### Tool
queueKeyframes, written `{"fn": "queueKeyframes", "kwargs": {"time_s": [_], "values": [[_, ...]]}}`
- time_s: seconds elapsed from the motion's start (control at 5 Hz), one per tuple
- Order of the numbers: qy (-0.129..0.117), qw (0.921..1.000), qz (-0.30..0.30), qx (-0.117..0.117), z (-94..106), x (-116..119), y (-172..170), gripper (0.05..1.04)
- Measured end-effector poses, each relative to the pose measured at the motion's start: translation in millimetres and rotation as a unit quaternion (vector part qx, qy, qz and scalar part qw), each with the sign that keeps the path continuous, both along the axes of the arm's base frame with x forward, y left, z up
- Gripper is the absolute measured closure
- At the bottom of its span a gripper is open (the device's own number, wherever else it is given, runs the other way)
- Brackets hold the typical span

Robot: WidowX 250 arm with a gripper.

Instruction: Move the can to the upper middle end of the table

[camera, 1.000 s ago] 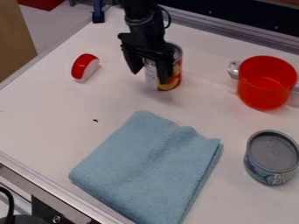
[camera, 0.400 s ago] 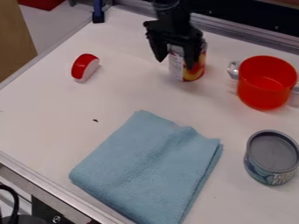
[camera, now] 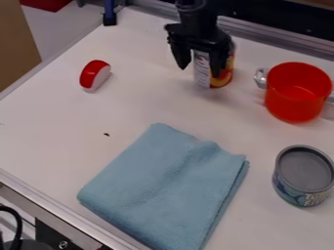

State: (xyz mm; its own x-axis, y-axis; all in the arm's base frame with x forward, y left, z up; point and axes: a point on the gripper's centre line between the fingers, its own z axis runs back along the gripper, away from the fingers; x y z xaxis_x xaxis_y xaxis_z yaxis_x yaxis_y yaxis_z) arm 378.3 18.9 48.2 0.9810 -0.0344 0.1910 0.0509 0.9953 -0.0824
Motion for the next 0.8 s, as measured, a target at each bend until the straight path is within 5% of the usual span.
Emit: {"fn": "queueKeyframes", "kwargs": {"time_s": [0.2, 0.6, 0.8], "values": [[0.026, 0.9996, 0.013, -0.005, 5.4, -20, 10, 0.084], [0.028, 0.9936, 0.109, 0.009, 13.1, -48, 47, 0.084], [0.02, 0.9769, 0.213, -0.006, 13.7, -50, 73, 0.084]]}}
